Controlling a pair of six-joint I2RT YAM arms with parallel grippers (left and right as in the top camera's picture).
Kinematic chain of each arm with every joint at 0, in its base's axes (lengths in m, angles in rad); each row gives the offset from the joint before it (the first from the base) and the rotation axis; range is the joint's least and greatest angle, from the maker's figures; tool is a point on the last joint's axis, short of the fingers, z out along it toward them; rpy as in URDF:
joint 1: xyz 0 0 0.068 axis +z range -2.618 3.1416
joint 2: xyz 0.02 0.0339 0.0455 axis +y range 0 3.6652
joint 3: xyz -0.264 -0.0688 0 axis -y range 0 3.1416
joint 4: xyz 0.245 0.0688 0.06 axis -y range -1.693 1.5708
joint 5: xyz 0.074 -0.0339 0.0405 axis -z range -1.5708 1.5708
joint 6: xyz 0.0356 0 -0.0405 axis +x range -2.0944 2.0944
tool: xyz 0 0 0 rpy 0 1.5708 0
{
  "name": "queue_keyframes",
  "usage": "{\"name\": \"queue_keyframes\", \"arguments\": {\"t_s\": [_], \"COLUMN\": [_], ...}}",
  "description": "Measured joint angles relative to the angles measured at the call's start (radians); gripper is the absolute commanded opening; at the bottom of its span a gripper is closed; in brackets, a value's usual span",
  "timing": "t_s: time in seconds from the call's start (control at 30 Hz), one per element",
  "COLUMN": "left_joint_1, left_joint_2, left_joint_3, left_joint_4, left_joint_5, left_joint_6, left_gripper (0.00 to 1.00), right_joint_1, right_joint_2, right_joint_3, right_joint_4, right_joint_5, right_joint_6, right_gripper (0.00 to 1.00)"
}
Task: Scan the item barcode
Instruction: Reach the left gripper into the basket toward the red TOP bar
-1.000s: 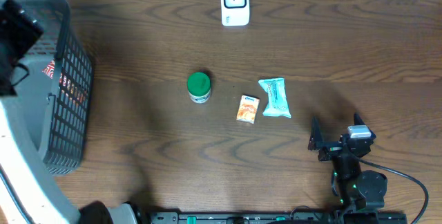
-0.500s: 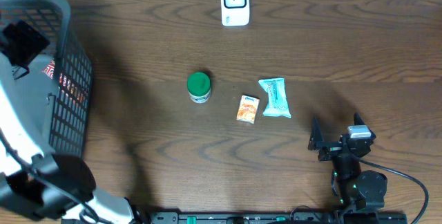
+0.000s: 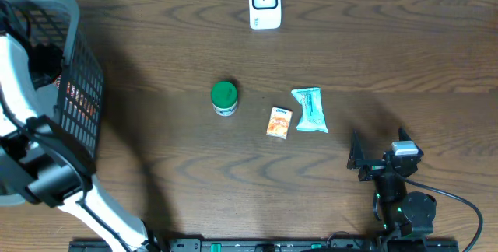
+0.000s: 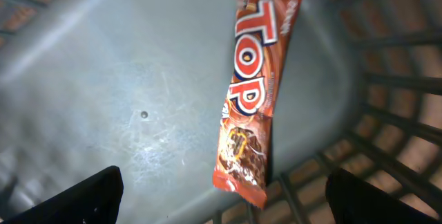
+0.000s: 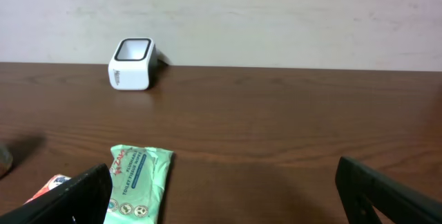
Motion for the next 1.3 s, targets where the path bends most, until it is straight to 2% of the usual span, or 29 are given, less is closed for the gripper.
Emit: {"name": "queue_keyframes", "arguments": {"t_s": [0.4, 0.87, 1.2, 1.27, 1.3], "left_joint_1": [0.000, 0.000, 0.000, 0.000, 0.000], "left_joint_2": [0.144, 0.151, 0.151, 0.151, 0.151], "left_joint_3": [0.000, -0.081, -0.130, -0.130, -0.130], "left_joint_4": [0.006, 0.081, 0.168, 0.169, 0.169], "left_joint_5": [-0.007, -0.007, -0.007, -0.007, -0.007], "left_joint_6": [-0.070, -0.155, -0.159, -0.159, -0.159], "left_gripper": [0.94, 0.94, 0.94, 0.93, 0.86], "right_joint_1": [0.000, 0.000, 0.000, 0.000, 0.000], "right_joint_2": [0.000, 0.000, 0.000, 0.000, 0.000], "right_joint_3": [0.000, 0.000, 0.000, 0.000, 0.000], "right_joint_4": [0.000, 0.000, 0.000, 0.000, 0.000], "right_joint_5": [0.000, 0.000, 0.000, 0.000, 0.000], "right_joint_6": [0.000, 0.000, 0.000, 0.000, 0.000], "right_gripper": [0.99, 0.99, 0.99, 0.99, 0.99]}}
